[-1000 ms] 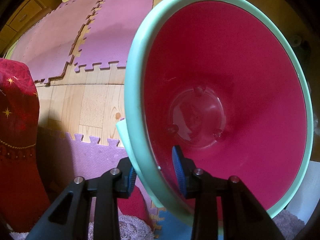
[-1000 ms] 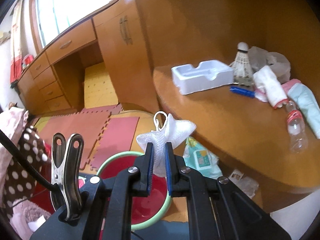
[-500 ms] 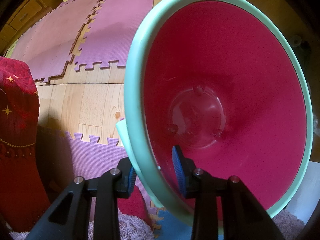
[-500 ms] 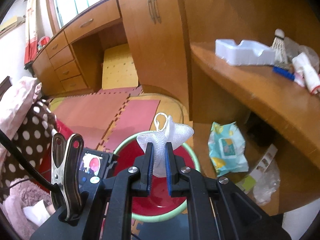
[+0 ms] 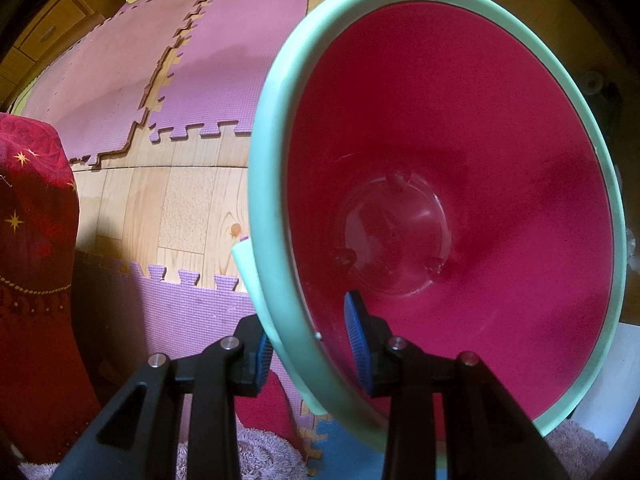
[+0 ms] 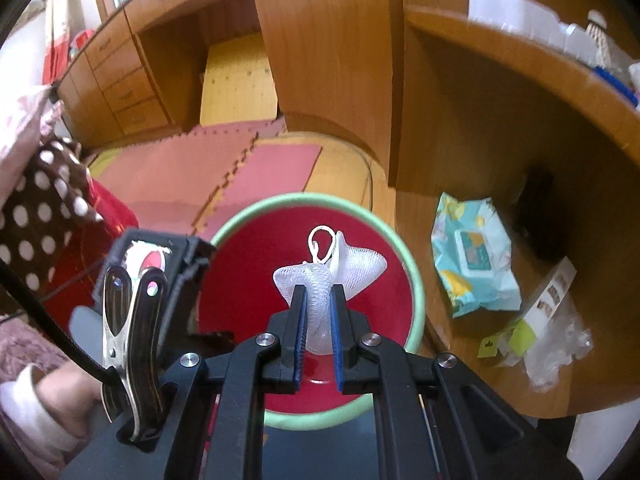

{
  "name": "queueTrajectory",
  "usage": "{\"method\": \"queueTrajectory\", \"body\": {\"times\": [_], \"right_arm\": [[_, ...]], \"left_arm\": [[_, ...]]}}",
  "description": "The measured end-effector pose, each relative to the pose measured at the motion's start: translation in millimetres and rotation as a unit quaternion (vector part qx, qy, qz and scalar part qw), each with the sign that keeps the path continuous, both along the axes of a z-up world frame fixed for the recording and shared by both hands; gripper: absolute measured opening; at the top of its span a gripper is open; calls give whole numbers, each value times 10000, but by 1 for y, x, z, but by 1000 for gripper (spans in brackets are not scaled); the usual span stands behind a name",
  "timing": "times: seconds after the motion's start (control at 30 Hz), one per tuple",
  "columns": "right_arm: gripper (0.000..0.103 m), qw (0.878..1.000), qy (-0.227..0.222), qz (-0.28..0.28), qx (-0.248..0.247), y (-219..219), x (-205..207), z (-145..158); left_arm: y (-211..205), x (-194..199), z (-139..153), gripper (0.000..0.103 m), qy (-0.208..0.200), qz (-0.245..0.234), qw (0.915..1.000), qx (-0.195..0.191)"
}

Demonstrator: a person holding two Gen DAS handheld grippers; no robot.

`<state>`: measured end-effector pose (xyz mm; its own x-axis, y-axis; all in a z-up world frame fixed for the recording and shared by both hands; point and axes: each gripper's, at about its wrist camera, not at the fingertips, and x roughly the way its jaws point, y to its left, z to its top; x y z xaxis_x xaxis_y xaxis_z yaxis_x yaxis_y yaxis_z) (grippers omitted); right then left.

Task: Collect trash
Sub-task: 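Carry the mask over the bucket and open the right tool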

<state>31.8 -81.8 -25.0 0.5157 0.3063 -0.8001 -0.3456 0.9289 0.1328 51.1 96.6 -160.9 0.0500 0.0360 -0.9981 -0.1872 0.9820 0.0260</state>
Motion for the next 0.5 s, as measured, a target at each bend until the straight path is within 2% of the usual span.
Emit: {"method": "queueTrajectory", "body": {"times": [0.37, 0.5], "right_arm": [[12, 9973, 662, 108, -295, 9, 6, -50], [12, 9959, 813, 175, -348, 11, 6, -58]], "left_arm": [[0, 0, 0, 35, -4, -2, 10000, -9], [0, 0, 0, 35, -3, -4, 10000, -6]]}}
